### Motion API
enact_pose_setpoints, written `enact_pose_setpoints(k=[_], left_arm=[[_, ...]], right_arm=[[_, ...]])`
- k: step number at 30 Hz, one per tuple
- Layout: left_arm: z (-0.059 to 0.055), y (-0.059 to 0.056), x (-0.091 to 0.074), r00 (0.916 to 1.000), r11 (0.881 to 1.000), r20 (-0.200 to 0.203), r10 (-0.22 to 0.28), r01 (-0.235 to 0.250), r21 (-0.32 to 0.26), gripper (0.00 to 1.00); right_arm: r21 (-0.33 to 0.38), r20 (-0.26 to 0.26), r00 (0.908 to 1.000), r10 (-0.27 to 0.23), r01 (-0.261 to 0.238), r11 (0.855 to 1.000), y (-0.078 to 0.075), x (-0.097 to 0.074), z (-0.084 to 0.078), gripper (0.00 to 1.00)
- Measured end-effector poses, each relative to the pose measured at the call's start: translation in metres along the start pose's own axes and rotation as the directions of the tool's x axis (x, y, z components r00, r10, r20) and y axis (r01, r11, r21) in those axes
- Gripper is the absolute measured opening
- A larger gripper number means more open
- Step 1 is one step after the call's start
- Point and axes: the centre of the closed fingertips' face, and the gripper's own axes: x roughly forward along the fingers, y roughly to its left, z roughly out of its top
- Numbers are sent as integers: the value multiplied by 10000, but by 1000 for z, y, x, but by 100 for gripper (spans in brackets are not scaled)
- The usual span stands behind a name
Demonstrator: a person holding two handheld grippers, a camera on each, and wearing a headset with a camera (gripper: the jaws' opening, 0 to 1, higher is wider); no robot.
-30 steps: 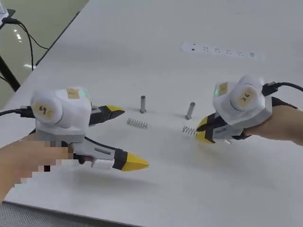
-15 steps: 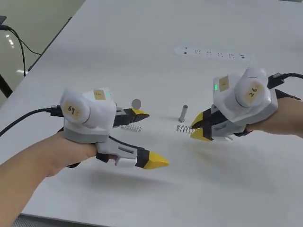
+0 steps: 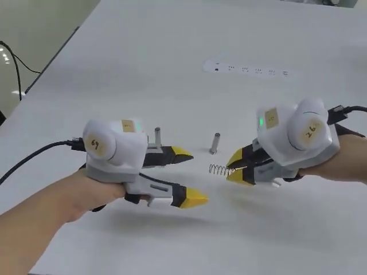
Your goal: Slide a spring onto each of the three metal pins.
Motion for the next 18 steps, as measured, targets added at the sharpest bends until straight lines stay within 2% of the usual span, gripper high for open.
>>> enact_pose_setpoints(k=[6,12,18], left_arm=[[6,-2,10,9998,9996,68,-208,207,179,41],[19,-3,16,9987,9988,402,-324,309,377,32],[21,-7,17,9973,9981,562,-463,438,440,24]], right_arm=[[-279,-18,10000,29,-30,9996,4,-5,0,8],[-379,81,10000,-17,21,9993,5,-10,3,8],[-426,229,9997,-30,39,9991,7,-14,9,8]])
